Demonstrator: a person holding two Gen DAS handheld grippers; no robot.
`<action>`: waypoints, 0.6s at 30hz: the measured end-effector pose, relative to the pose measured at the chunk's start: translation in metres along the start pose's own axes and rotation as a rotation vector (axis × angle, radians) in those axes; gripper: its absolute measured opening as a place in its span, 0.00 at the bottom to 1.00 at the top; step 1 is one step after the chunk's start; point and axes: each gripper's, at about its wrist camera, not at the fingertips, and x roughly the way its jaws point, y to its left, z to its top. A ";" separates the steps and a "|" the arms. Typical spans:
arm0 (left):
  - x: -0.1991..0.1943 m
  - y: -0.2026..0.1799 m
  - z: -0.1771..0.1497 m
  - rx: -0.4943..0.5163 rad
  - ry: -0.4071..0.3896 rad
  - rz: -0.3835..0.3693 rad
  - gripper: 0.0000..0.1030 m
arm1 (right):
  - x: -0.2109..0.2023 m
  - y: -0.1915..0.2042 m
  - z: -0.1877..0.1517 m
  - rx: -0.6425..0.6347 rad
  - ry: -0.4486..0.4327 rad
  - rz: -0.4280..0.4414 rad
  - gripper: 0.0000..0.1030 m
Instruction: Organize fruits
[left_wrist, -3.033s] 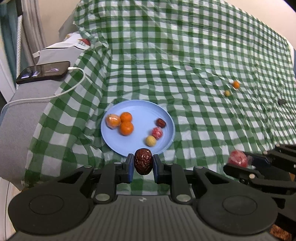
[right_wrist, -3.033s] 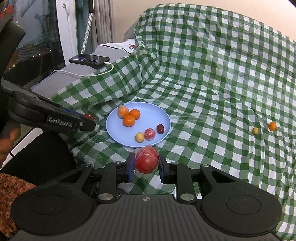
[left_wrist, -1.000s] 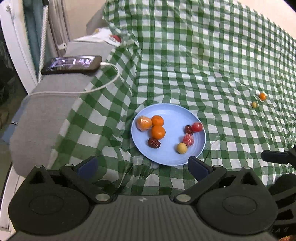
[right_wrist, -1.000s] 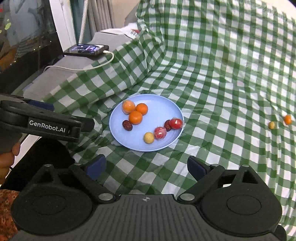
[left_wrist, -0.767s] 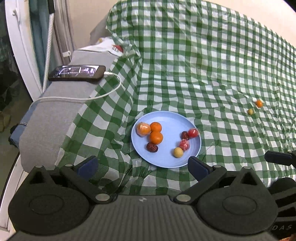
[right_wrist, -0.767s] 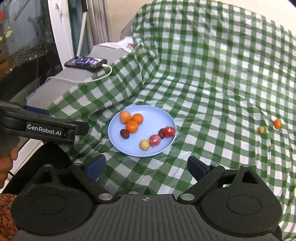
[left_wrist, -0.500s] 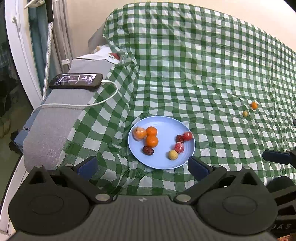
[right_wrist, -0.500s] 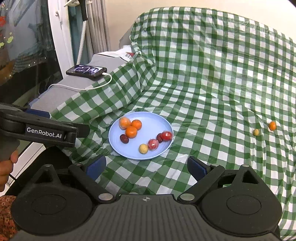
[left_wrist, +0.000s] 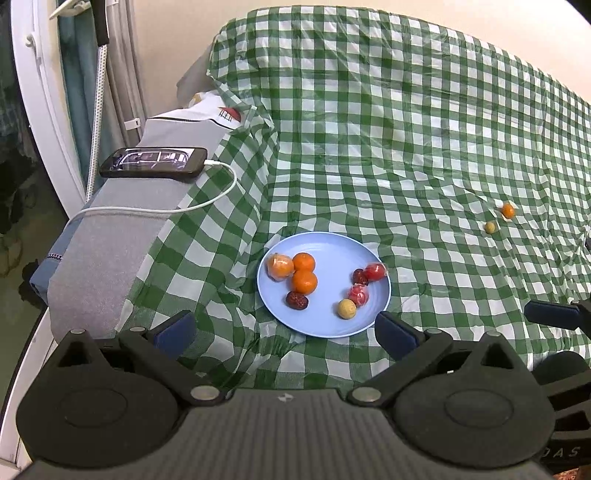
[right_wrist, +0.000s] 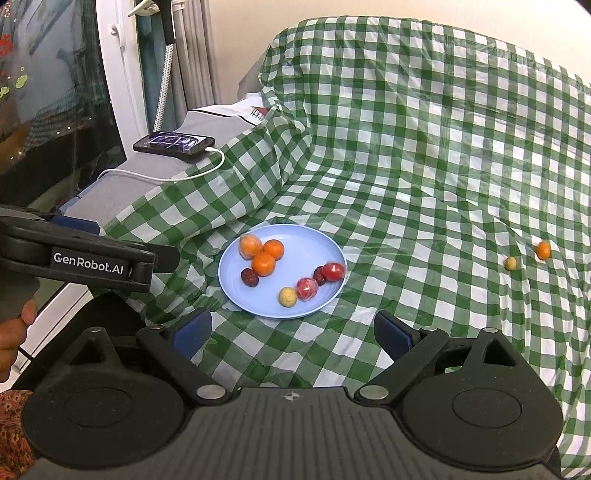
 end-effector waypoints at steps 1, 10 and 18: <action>0.001 0.000 0.000 0.000 0.003 0.000 1.00 | 0.001 0.000 0.000 0.002 0.002 -0.001 0.92; 0.007 0.003 -0.001 0.000 0.019 -0.001 1.00 | 0.007 -0.001 -0.001 0.011 0.018 -0.003 0.92; 0.011 0.003 -0.001 0.003 0.029 -0.003 1.00 | 0.011 -0.002 -0.001 0.018 0.027 -0.004 0.92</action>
